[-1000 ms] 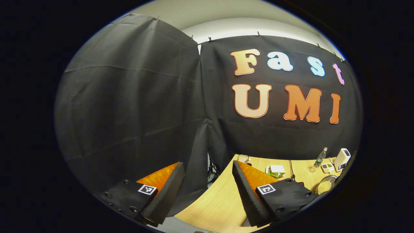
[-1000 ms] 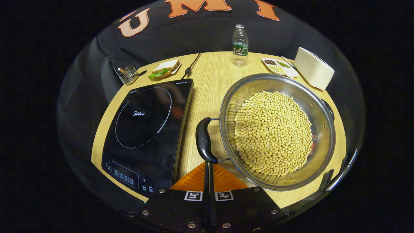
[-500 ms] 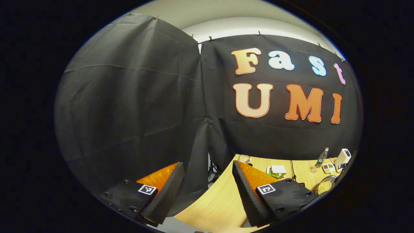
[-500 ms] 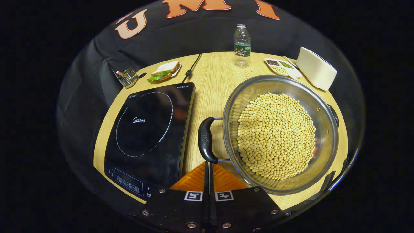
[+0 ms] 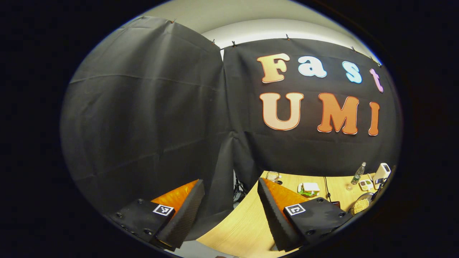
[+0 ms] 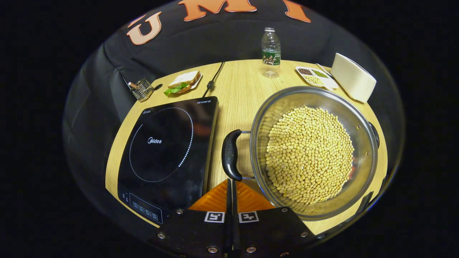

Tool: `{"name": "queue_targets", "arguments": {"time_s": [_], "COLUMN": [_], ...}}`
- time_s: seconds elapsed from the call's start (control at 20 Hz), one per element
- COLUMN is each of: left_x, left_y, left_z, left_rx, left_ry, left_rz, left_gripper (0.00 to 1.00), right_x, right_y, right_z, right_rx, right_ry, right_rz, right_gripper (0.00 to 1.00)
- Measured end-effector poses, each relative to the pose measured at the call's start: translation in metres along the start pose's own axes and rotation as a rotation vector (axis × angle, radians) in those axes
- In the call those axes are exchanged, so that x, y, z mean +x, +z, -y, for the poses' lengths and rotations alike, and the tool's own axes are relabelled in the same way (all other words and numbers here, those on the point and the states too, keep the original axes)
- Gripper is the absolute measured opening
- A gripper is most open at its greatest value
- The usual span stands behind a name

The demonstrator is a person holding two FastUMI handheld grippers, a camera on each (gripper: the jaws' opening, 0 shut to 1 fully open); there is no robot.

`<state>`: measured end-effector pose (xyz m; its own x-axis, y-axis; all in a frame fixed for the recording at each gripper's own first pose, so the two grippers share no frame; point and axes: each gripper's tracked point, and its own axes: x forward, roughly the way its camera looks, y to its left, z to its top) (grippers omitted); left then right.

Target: First push the handle of the pot to place it horizontally, then grasp the pot with both hands and set it on the induction cooktop.

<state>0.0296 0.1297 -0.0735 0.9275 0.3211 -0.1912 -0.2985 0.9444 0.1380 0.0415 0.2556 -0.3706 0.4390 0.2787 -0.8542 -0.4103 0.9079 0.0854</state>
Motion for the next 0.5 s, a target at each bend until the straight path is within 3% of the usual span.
{"name": "queue_targets", "arguments": {"time_s": [0.3,0.5], "left_x": [-0.006,-0.009], "left_y": [0.004,0.003], "left_z": [0.005,0.025], "left_rx": [0.002,-0.005], "left_ry": [-0.02,-0.073], "left_rz": [0.005,0.0], "left_gripper": [0.98,0.97], "right_x": [0.005,-0.015], "right_y": [0.011,0.01], "right_z": [-0.003,-0.005], "right_rx": [-0.028,-0.017], "right_ry": [0.004,0.023], "right_rz": [0.009,0.052], "right_gripper": [0.0,0.0]}}
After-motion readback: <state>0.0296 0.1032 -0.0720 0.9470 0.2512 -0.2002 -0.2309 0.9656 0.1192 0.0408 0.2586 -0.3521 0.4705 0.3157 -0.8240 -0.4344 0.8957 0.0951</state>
